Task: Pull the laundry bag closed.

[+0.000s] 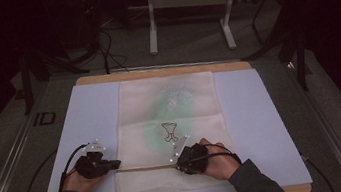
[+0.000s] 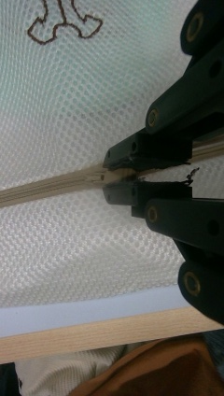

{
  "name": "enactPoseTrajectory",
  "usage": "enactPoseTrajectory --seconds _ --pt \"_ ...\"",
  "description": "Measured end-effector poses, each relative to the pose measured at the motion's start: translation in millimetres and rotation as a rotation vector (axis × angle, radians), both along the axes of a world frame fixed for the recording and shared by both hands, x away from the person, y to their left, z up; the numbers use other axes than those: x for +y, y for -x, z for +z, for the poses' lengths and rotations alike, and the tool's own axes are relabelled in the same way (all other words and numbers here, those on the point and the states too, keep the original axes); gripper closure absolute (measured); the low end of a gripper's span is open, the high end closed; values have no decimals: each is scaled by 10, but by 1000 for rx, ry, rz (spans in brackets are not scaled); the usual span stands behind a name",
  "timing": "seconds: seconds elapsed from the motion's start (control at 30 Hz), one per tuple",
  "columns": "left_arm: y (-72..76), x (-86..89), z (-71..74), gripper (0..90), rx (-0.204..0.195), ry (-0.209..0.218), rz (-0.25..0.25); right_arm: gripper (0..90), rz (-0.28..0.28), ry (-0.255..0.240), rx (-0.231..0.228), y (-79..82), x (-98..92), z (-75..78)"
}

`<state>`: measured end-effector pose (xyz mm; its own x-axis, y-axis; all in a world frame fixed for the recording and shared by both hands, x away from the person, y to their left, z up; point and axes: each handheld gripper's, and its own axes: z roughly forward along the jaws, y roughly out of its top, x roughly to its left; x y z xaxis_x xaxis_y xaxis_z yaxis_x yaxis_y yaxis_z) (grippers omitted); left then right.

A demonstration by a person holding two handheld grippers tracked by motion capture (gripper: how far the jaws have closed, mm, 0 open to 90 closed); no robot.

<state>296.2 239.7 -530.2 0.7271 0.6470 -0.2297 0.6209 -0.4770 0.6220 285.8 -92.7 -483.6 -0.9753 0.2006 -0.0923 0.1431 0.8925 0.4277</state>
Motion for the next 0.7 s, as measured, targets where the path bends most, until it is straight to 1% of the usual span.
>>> enactPoseTrajectory --seconds 0.27,0.43,0.5,0.63,0.7 --pt "-1 1 0 900 0 0 -1 823 -9 0 7 4 -74 1" --pt "-2 2 -1 900 0 1 -1 823 -3 2 3 2 -100 4" --pt "-2 3 0 900 0 0 -1 822 -8 -2 10 0 -117 8" --pt "-2 2 0 900 0 0 -1 822 -8 3 5 -3 -142 -1" --pt "-1 1 0 900 0 -1 -1 822 -13 -1 12 -6 -160 -3"
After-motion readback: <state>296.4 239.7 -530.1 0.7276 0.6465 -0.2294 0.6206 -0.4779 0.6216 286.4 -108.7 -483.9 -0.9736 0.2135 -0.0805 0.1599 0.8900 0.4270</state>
